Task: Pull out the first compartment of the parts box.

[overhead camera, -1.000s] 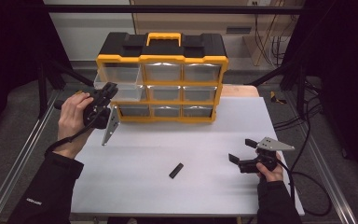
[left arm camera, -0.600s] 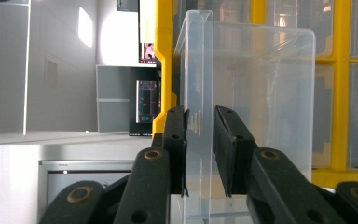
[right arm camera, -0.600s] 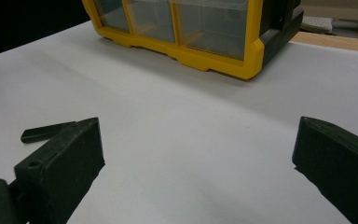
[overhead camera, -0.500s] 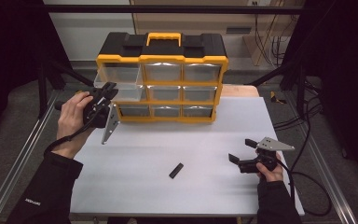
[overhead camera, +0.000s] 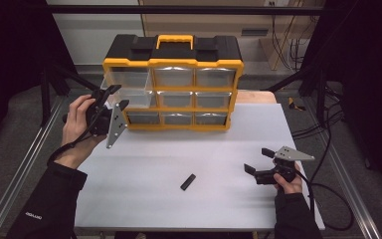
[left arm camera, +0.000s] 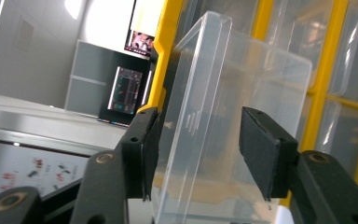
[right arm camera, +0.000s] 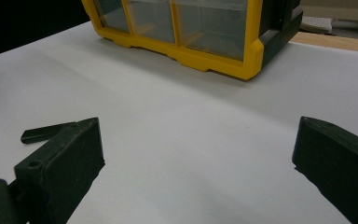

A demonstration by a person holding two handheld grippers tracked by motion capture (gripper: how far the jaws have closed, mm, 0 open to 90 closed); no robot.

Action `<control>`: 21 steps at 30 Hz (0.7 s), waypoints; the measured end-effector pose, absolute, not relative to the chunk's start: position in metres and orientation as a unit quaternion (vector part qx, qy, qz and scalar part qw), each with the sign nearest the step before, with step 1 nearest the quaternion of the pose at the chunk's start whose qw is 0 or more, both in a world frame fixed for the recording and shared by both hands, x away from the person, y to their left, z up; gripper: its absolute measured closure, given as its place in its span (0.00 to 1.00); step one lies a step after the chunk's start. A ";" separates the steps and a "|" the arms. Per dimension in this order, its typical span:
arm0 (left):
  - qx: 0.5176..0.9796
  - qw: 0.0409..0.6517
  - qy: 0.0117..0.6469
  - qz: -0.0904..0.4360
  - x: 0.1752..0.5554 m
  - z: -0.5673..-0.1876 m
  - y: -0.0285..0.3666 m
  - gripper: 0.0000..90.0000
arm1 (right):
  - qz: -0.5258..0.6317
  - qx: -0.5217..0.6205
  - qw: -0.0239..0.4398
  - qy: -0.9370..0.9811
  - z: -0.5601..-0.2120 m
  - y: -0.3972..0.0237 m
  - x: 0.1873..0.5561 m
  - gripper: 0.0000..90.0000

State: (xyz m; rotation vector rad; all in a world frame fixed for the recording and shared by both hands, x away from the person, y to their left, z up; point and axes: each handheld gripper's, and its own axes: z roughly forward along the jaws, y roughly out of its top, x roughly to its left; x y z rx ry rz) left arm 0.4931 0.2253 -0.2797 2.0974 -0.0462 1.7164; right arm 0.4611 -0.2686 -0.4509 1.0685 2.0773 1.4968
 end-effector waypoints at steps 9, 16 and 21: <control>0.764 0.274 0.046 0.583 0.491 -0.276 0.226 0.39 | 0.531 0.378 0.183 0.735 -0.451 -0.269 0.461 0.02; 0.760 0.326 0.086 0.556 0.489 -0.272 0.227 0.32 | 0.531 0.378 0.183 0.736 -0.451 -0.269 0.461 0.02; 0.759 0.353 0.126 0.532 0.488 -0.272 0.227 0.29 | 0.531 0.377 0.184 0.736 -0.451 -0.269 0.461 0.02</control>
